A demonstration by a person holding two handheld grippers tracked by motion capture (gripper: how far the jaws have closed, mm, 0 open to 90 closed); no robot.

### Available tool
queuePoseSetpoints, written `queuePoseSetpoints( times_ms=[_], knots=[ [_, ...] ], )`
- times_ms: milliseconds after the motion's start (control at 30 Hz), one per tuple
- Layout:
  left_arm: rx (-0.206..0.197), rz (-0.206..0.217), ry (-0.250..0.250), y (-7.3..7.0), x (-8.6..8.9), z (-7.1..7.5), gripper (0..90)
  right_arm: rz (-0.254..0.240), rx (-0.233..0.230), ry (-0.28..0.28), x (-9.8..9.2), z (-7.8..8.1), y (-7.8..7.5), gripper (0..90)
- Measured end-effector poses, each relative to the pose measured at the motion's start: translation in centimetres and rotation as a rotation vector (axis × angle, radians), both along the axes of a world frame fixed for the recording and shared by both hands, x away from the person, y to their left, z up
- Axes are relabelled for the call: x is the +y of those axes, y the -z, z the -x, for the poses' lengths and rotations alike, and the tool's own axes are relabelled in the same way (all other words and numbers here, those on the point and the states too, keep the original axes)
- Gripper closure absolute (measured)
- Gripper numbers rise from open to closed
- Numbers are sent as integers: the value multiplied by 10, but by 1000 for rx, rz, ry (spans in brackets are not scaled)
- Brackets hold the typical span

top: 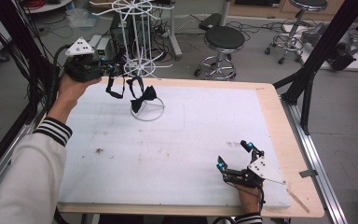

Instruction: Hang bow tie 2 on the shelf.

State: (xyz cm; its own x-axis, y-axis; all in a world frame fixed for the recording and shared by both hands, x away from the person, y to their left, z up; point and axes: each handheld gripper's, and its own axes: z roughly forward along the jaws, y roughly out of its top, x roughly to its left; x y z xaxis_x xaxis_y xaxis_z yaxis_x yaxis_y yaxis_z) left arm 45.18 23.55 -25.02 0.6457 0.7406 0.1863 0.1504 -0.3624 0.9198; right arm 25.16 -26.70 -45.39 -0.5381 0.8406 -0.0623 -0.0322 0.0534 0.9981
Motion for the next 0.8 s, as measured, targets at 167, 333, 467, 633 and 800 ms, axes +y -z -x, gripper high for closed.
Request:
queuePoseSetpoints(
  times_ms=[167, 333, 467, 633, 800],
  knots=[
    [10, -8, -4, 1, -4, -3, 808, -4, 5, -1, 0, 1, 0, 15],
    [25, -11, -10, 2, -4, -2, 805, -2, 0, -1, 0, 0, 0, 15],
    [44, 1, -44, 1, -5, -2, 752, -4, 4, 0, 0, 1, 0, 15],
    [60, 63, -87, 1, -1, -4, 196, -6, 10, -2, 1, 1, 0, 15],
    [43, 107, -61, 0, 5, 1, 122, -1, 5, -1, 0, 1, 0, 15]
  ],
)
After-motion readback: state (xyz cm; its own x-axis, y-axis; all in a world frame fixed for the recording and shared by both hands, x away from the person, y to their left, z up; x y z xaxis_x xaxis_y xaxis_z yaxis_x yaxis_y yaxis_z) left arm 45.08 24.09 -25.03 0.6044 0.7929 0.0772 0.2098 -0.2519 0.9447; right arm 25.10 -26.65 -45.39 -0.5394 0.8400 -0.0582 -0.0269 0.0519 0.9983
